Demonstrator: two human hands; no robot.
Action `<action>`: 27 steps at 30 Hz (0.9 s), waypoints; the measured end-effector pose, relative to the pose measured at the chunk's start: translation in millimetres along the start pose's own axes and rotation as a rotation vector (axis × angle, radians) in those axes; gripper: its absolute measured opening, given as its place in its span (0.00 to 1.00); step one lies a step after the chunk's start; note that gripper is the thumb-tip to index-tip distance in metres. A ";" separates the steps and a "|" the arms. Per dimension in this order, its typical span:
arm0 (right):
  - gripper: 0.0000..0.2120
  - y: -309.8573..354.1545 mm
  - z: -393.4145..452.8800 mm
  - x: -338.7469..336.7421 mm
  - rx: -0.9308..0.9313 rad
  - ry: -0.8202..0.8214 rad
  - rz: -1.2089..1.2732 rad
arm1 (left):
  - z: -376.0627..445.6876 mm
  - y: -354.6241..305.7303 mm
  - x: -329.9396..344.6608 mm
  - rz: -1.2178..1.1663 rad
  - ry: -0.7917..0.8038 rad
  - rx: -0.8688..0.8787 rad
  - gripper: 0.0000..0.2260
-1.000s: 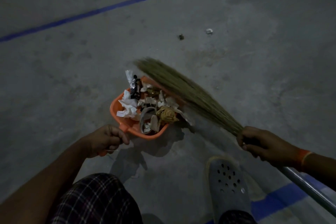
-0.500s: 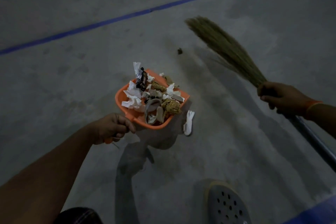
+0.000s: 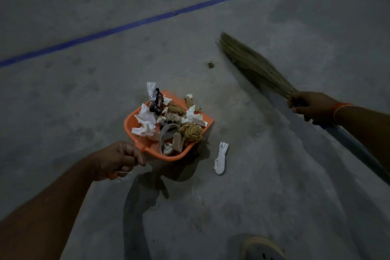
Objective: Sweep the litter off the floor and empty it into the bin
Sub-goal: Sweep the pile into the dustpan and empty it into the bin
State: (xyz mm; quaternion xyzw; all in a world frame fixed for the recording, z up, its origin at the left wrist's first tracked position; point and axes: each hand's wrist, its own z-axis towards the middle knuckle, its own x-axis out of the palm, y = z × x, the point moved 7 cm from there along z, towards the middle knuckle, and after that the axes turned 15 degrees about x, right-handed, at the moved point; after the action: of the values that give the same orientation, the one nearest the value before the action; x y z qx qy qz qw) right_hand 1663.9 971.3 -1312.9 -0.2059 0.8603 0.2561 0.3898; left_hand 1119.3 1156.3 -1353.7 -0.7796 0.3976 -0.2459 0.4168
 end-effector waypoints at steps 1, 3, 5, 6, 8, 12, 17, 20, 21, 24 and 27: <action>0.05 2.7 -0.3 2.1 -0.015 -0.001 -0.024 | -0.8 4.5 -1.7 0.001 0.006 -0.003 0.10; 0.04 9.0 -2.2 6.8 -0.058 -0.001 -0.096 | -1.8 11.7 -2.2 -0.008 -0.012 -0.012 0.08; 0.04 15.0 -8.2 12.2 -0.101 0.006 -0.159 | -3.2 15.2 2.5 -0.012 -0.025 -0.016 0.09; 0.04 16.5 -11.5 15.4 -0.121 0.012 -0.179 | -3.7 16.8 4.4 -0.018 -0.029 -0.015 0.09; 0.05 18.1 -19.5 22.7 -0.158 0.017 -0.210 | -4.9 19.7 6.2 -0.025 -0.018 -0.005 0.09; 0.10 20.9 -48.2 44.9 -0.267 0.027 -0.269 | -13.6 19.8 13.0 0.012 0.031 0.007 0.09; 0.14 13.3 -99.0 80.7 -0.350 0.056 -0.269 | -36.3 19.3 14.3 0.073 0.063 -0.001 0.09; 0.12 5.7 -141.1 95.4 -0.362 0.057 -0.213 | -54.1 21.0 10.3 0.090 0.057 -0.004 0.09; 0.11 3.2 -157.2 99.6 -0.363 0.058 -0.181 | -60.1 22.7 8.5 0.082 0.053 -0.001 0.09; 0.11 -10.8 -206.5 111.3 -0.324 0.060 -0.066 | -76.5 35.4 1.6 0.061 0.051 -0.008 0.08; 0.13 -35.3 -247.8 122.8 -0.267 0.055 0.010 | -90.1 49.3 -3.2 0.053 0.052 -0.025 0.08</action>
State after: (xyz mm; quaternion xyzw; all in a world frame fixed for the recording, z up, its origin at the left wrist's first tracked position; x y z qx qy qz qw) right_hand 1468.4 775.7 -1278.1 -0.2585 0.8299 0.3647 0.3339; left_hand 1032.7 1101.4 -1347.6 -0.7672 0.4321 -0.2498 0.4028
